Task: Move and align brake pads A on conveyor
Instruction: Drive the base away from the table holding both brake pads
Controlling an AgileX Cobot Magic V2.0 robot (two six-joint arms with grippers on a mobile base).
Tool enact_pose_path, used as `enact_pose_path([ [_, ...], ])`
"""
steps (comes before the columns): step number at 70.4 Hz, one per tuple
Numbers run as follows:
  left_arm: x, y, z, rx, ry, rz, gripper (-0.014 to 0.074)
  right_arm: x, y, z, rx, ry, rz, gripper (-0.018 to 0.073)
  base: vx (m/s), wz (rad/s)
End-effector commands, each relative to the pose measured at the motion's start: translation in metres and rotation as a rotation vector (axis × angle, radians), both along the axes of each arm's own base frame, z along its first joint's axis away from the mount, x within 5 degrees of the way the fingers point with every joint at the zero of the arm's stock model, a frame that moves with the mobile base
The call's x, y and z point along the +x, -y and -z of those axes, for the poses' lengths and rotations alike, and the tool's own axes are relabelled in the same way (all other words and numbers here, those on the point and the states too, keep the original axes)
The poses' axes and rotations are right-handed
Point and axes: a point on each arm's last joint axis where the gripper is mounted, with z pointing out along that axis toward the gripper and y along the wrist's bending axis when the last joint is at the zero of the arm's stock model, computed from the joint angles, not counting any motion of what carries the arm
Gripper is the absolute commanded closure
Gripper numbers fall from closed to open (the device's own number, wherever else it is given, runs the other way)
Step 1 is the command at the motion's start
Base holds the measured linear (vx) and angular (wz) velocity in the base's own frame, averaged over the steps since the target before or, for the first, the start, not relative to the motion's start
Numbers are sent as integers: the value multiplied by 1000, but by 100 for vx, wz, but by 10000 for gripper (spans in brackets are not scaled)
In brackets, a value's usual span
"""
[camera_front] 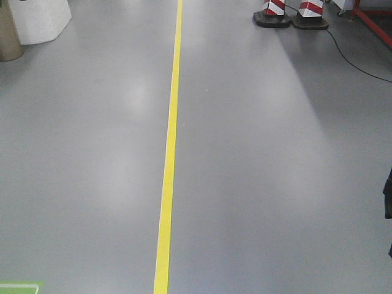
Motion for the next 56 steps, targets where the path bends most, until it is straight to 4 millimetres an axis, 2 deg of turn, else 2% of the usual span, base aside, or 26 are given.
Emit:
enact_pose_path([
  [1, 3, 0, -18, -26, 121, -4, 603, 2, 0, -18, 11, 118, 0, 564, 59, -3],
  [56, 3, 0, -18, -26, 120, -4, 603, 2, 0, -18, 12, 118, 0, 564, 66, 0],
])
